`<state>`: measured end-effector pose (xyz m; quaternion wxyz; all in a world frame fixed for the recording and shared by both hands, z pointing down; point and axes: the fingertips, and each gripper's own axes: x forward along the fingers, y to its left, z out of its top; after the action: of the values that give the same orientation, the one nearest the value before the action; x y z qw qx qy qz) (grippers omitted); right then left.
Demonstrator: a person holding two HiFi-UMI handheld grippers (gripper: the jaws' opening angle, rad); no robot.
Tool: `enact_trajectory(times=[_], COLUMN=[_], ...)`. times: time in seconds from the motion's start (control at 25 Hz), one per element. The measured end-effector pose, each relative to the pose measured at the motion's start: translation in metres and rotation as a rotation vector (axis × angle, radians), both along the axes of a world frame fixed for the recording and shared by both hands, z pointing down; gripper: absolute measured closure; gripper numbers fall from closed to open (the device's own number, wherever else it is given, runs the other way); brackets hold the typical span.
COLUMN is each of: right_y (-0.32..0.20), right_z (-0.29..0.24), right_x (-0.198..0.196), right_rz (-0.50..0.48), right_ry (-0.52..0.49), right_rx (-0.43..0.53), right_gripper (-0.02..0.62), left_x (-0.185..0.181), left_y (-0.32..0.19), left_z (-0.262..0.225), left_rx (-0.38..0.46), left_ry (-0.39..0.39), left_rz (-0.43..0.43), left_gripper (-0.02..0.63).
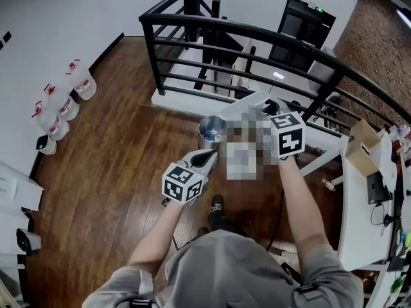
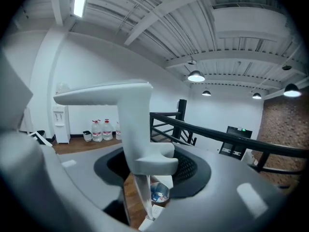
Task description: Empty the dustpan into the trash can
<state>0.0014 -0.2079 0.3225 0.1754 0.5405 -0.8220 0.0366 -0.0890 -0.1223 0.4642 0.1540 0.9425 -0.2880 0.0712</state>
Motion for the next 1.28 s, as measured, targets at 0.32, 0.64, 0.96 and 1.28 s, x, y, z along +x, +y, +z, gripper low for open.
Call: enact_trajectory(times=[0.32, 0.64, 0.96, 1.28], right_y=[-0.091, -0.176, -0.253, -0.314], right_z=[-0.016, -0.023, -0.006, 0.012], right_x=[-0.057, -0.089, -0.143, -0.186], right_rz=[-0.138, -0.228, -0.223, -0.144], right_ry=[-0.037, -0.074, -0.076, -0.093], right_rx=[0.023, 0.026, -0.015, -0.079], right_gripper=[0.399, 0.397, 0.399, 0.399], left_x=[-0.036, -0.063, -0.117, -0.156], left_y=[-0.108, -0.2, -0.279, -0.349], left_z=[-0.006, -0.015, -0.001, 0.004], left_rx=[0.034, 0.07, 0.031, 0.006], left_ry=[-0.053, -0.104, -0.085, -0.074], left_rz=[-0.089, -0.158, -0.157, -0.058], left_gripper=[0.606, 0.606, 0.606, 0.606])
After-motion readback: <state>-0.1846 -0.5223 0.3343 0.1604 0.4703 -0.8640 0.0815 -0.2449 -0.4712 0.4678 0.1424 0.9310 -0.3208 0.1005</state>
